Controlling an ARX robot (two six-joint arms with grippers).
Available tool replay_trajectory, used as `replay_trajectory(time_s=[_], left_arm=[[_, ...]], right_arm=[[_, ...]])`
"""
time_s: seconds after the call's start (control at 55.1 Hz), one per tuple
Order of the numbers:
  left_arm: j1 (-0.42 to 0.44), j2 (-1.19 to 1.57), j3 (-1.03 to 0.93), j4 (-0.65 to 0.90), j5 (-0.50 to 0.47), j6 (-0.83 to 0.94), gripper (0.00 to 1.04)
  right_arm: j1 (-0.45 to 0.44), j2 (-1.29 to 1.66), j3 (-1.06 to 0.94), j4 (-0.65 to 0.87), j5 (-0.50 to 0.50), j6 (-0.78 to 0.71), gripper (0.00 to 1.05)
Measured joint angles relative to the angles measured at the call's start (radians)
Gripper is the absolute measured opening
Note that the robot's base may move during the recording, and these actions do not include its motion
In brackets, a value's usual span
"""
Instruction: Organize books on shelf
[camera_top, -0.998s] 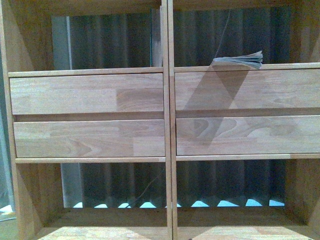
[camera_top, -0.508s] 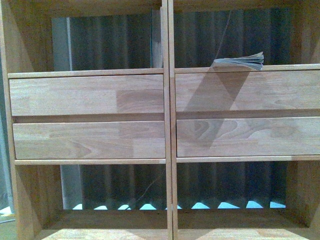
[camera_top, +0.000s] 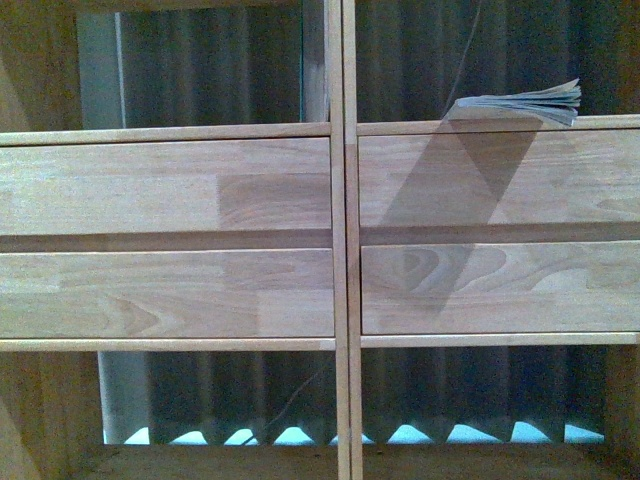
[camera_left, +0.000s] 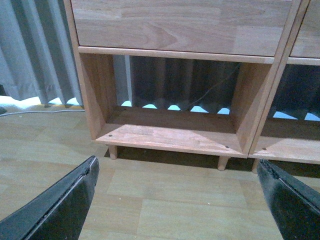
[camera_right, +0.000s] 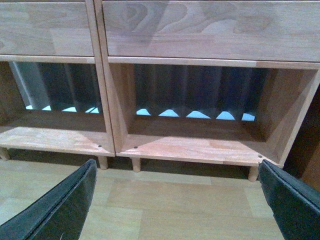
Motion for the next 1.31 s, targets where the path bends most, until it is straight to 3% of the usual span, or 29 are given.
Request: replay_trajectory(time_s=[1.306], left_arm=[[0.000,0.000,0.000,0.000,0.000,0.000,0.97]], right_arm=[[0.000,0.000,0.000,0.000,0.000,0.000,0.98]])
